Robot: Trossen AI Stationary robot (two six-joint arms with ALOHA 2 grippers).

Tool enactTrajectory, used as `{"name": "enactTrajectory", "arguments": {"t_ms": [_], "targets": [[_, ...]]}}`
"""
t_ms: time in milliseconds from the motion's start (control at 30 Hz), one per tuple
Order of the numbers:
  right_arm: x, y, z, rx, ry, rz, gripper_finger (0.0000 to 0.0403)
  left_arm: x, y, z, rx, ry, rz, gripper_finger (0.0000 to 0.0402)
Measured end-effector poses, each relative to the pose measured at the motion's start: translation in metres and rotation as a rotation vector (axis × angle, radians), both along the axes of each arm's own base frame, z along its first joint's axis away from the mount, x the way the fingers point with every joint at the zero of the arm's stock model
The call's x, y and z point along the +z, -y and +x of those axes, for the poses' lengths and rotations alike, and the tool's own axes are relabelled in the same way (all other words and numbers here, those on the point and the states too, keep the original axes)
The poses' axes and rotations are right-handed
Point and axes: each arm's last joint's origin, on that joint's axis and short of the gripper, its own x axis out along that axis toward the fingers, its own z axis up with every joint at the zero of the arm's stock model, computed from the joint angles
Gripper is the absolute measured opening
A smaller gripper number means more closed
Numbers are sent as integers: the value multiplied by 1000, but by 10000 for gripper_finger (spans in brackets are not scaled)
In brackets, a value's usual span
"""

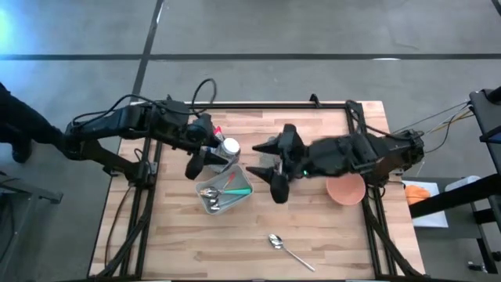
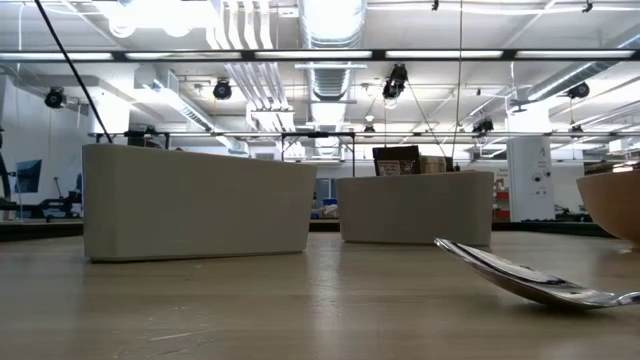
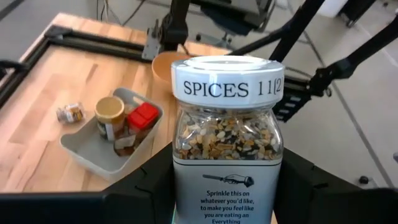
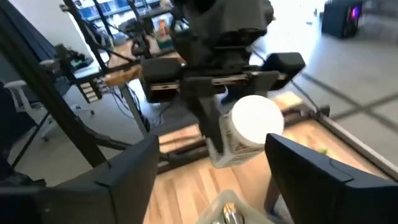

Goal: Pick & Place Food Item
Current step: Put the white seasoning bottle into the top gray bin

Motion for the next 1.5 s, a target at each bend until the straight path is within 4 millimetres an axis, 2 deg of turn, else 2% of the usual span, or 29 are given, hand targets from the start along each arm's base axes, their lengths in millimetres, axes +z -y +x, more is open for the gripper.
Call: {"name": "enactTrajectory", "arguments": {"t_ms": [133, 400, 567, 933, 1333, 1500], "targets": [[-5, 14, 3, 21, -47, 74, 311, -10, 5, 13, -23, -49, -4, 187], [-13, 28, 5, 72, -143, 158, 317, -26, 8, 30, -48, -131, -17, 187], [-25, 39, 9, 62, -240, 200, 317, -23, 9, 35, -80, -117, -25, 187], [-31, 46, 17, 115, -263, 223, 317, -25, 12, 52, -139, -112, 12, 187], [-38, 52, 25, 118, -281, 236, 317, -21, 13, 55, -174, -57, 11, 187], [-48, 52, 37, 156, -299, 241, 317, -19, 13, 56, -174, -32, 12, 187]]}}
